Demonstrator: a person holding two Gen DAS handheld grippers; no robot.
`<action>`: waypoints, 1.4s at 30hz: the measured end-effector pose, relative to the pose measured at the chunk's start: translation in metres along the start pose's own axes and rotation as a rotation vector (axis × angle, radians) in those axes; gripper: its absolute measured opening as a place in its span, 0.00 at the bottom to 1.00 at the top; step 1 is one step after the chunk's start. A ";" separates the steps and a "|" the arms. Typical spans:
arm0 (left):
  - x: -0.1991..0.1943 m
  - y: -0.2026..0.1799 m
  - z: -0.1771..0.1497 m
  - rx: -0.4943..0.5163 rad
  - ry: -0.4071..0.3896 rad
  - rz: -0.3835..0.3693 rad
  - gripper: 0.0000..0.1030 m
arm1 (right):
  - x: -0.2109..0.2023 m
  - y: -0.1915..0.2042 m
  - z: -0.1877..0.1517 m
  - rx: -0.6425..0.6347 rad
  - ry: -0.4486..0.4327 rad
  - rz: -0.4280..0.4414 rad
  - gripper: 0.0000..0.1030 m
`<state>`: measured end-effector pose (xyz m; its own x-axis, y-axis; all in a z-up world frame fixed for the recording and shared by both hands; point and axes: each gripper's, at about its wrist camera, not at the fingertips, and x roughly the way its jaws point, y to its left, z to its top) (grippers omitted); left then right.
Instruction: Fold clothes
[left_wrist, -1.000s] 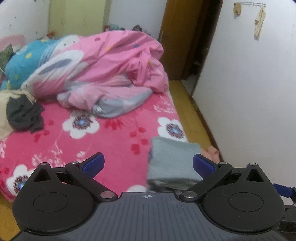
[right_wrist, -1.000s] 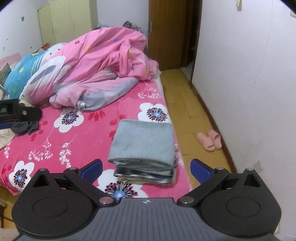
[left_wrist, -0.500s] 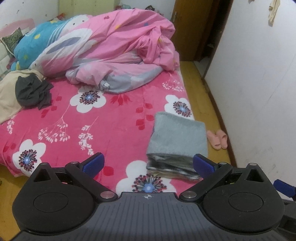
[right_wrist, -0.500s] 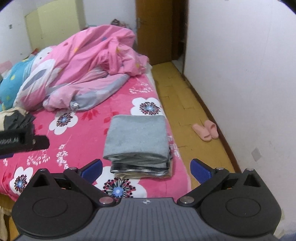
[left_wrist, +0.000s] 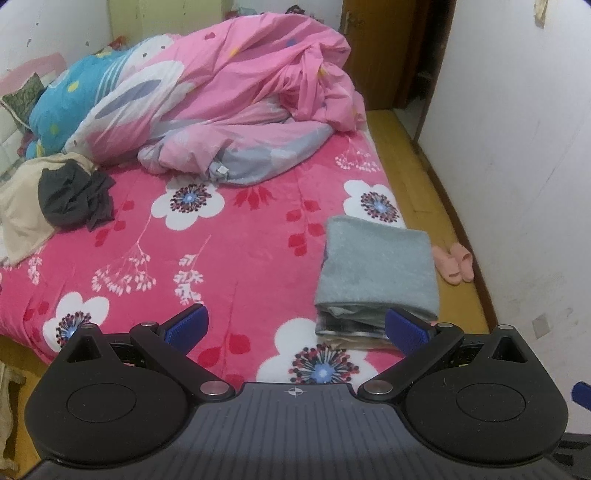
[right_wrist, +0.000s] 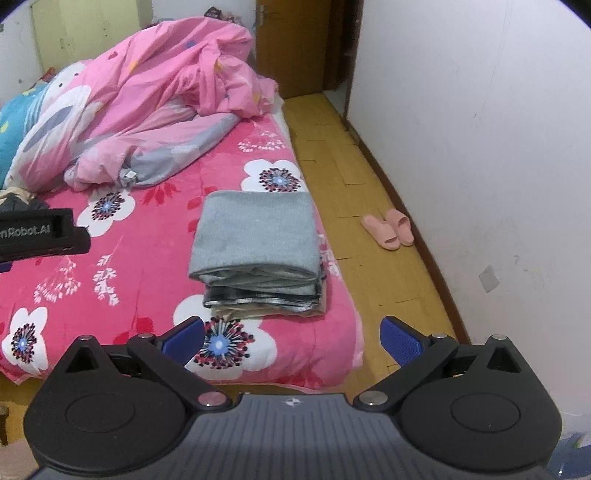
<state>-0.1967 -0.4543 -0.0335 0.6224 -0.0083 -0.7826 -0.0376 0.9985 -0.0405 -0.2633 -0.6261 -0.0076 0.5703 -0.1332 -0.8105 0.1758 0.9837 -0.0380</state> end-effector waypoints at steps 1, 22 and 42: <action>0.000 0.000 0.000 0.003 0.000 0.000 1.00 | 0.002 -0.001 0.003 -0.003 -0.003 -0.002 1.00; -0.010 -0.002 -0.005 0.056 -0.001 -0.008 1.00 | 0.002 0.011 0.013 -0.038 -0.014 -0.011 1.00; -0.005 0.005 -0.010 0.065 0.029 -0.008 1.00 | 0.001 0.019 0.007 -0.036 0.008 -0.041 1.00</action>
